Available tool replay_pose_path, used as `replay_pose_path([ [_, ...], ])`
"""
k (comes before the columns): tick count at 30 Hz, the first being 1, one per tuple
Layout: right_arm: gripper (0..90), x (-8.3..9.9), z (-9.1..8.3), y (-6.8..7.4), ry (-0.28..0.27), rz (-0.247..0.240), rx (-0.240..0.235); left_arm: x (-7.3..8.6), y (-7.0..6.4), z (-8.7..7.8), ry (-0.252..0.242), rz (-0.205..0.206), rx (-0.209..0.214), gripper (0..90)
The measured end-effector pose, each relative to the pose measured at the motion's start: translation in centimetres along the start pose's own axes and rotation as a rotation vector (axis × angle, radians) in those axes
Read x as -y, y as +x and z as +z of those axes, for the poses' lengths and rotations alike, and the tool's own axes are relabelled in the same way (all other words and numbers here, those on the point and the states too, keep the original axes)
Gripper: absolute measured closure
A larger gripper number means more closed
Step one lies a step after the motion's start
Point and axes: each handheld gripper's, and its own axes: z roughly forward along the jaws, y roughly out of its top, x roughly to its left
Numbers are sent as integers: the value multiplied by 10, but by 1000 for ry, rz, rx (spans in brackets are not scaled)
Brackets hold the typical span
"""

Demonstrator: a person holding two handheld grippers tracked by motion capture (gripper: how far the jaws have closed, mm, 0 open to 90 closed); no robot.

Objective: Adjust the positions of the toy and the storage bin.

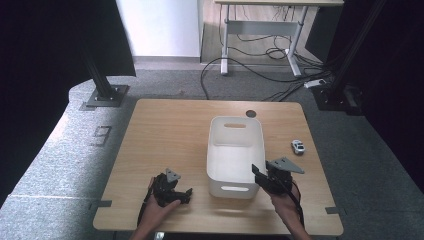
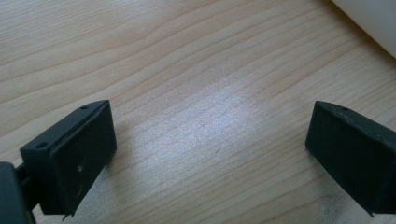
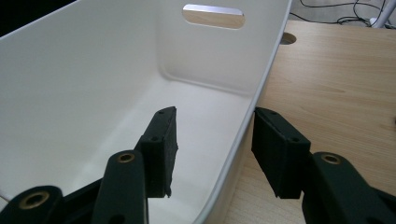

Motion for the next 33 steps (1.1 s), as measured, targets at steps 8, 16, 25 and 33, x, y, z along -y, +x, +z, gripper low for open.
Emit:
replay_pose_path([
  [8,499,-1,3,3,-2,4,-7,0,0,0,3,4,0,17],
  [16,499,-3,6,5,0,0,-12,0,0,0,3,4,0,17],
  [25,497,-4,9,8,-1,6,-19,0,0,0,3,3,0,17],
  [33,493,-4,10,9,-1,7,-23,0,0,0,3,3,0,17],
])
